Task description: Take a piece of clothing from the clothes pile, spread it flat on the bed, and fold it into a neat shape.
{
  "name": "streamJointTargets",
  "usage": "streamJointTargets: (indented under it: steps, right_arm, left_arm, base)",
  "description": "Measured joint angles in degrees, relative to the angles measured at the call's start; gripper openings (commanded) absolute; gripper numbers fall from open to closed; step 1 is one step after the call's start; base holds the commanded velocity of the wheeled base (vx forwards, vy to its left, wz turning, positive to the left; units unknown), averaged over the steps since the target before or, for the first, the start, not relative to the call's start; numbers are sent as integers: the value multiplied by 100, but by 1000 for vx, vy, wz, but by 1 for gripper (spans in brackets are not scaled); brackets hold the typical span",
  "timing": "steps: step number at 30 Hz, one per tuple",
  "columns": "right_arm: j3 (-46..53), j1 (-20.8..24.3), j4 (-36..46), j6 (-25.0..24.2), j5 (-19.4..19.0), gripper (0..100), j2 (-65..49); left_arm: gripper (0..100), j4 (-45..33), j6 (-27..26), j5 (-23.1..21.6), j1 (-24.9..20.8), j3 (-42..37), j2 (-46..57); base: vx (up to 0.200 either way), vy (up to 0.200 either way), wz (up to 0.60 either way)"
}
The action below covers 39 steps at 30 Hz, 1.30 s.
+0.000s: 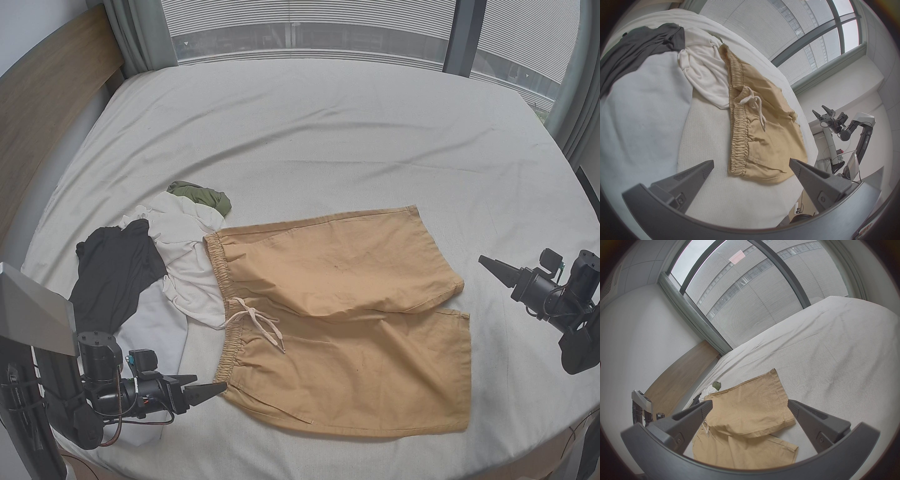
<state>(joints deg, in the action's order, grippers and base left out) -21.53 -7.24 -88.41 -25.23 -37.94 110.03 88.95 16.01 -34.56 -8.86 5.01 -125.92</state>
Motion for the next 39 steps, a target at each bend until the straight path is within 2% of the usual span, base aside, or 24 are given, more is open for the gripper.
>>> streamJointTargets:
  steps: [10, 16, 21, 22, 39]
  right_arm:
    - [0, 5, -2, 0, 0, 100, 2]
    - [0, 2, 0, 0, 0, 100, 2]
    - [0, 0, 0, 2, 0, 100, 2]
    - [0, 0, 0, 0, 0, 100, 2]
    - [61, 7, 6, 17, 0, 100, 11]
  left_arm:
    - [100, 5, 46, -6, -94, 206, -460]
    - [100, 6, 446, 10, -279, 397, -584]
    - [100, 9, 521, 82, -412, 557, -674]
    - [0, 9, 521, 82, -422, 585, -694]
    - [0, -2, 528, 95, -279, 734, -803]
  base:
    - [0, 0, 0]
    - [0, 0, 0]
    - [0, 0, 0]
    - [0, 0, 0]
    - [0, 0, 0]
